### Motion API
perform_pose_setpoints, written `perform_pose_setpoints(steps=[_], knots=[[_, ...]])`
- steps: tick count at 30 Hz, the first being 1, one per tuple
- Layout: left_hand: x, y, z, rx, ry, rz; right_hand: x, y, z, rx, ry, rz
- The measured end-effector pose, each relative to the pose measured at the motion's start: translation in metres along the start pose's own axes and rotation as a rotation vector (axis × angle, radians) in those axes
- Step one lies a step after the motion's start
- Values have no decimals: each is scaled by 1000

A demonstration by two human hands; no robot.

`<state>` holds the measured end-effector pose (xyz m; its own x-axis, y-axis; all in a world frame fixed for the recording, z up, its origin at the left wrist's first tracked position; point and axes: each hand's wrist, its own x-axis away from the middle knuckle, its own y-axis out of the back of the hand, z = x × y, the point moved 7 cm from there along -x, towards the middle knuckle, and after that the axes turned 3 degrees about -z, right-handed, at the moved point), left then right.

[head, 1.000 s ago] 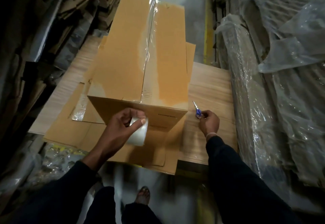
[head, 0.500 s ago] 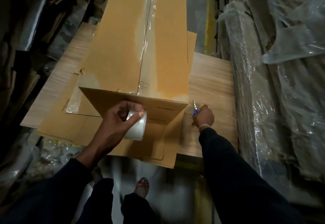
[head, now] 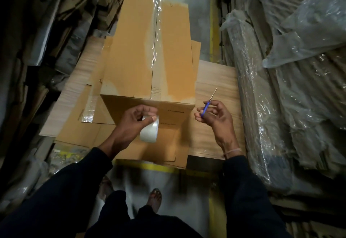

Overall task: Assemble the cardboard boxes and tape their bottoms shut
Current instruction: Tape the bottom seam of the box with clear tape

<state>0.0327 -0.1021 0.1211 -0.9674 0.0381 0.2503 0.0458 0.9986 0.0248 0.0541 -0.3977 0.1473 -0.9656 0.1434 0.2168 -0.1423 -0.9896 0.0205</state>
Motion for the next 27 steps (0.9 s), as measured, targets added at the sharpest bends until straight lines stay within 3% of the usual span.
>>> perform_pose_setpoints(steps=[3, 11, 15, 20, 27], knots=[[1, -2, -1, 63, 40, 26, 13, -19, 51, 166, 75, 226], [14, -9, -7, 302, 141, 67, 12, -86, 67, 936, -174, 812], [13, -9, -5, 290, 142, 61, 4, -115, 71, 1175, -229, 915], [10, -10, -1, 352, 163, 65, -5, -142, 81, 1266, -289, 1014], [9, -10, -1, 408, 167, 126, -11, -166, 90, 1355, -208, 1058]])
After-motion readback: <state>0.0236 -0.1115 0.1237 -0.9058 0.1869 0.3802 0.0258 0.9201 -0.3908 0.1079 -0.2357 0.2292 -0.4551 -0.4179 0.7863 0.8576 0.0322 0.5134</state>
